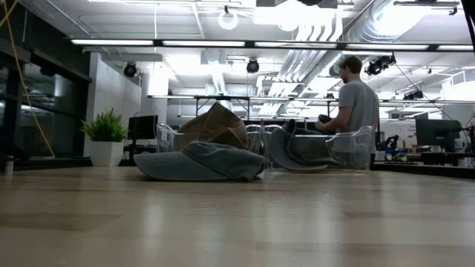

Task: Pick & Place hat
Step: Put the black cap into the right transparent bin

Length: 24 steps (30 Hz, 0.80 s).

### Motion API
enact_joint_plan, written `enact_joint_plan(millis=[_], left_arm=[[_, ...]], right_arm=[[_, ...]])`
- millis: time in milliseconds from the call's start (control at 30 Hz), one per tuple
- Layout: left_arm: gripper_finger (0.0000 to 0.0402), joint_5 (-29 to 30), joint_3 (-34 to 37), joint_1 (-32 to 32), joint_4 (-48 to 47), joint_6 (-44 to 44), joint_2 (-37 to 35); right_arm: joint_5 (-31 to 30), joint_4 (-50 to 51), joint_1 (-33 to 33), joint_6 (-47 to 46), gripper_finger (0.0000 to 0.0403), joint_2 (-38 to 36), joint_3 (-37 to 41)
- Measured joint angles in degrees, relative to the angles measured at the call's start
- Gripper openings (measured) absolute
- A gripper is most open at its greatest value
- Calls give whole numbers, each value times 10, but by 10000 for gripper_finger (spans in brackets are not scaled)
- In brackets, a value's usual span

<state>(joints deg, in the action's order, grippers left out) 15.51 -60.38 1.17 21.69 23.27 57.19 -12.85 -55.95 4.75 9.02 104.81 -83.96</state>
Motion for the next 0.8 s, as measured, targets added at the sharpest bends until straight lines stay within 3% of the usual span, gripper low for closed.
enact_joint_plan(millis=[100, 467, 600, 800], left_arm=[[0, 0, 0, 0, -8, 0, 0], [10, 1, 0, 0, -23, -33, 0], [45, -3, 0, 0, -27, -39, 0], [138, -27, 0, 0, -27, -40, 0]], right_arm=[[9, 16, 0, 0, 10, -8, 0], [-23, 60, -1, -49, 3, -15, 0], [-31, 64, -3, -53, 1, -15, 0], [-35, 70, -3, -61, 1, -15, 0]])
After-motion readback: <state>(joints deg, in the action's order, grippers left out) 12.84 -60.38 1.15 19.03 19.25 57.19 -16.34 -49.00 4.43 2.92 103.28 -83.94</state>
